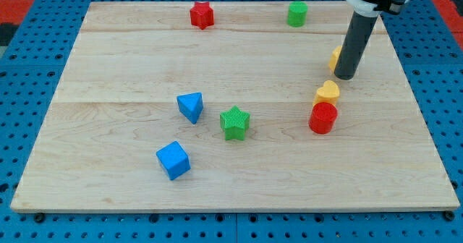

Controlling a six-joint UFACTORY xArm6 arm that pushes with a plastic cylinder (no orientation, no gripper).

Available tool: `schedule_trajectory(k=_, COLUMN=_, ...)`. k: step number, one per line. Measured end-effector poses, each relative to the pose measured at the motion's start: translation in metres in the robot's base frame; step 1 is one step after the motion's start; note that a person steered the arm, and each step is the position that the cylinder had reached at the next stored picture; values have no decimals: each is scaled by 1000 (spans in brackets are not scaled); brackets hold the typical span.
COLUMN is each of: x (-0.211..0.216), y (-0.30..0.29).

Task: Slide the yellow hexagon towards the top center

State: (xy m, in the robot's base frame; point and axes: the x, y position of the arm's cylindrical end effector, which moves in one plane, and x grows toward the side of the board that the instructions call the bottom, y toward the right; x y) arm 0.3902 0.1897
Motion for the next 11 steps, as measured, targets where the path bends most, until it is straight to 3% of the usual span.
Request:
schedule_trajectory(k=2, x=-10, y=41)
schedule_trajectory(k=5, x=-39, y=-56)
schedule_trajectory(k=7, x=-71, y=-70)
schedule_trajectory(k=11, x=-74, y=-84)
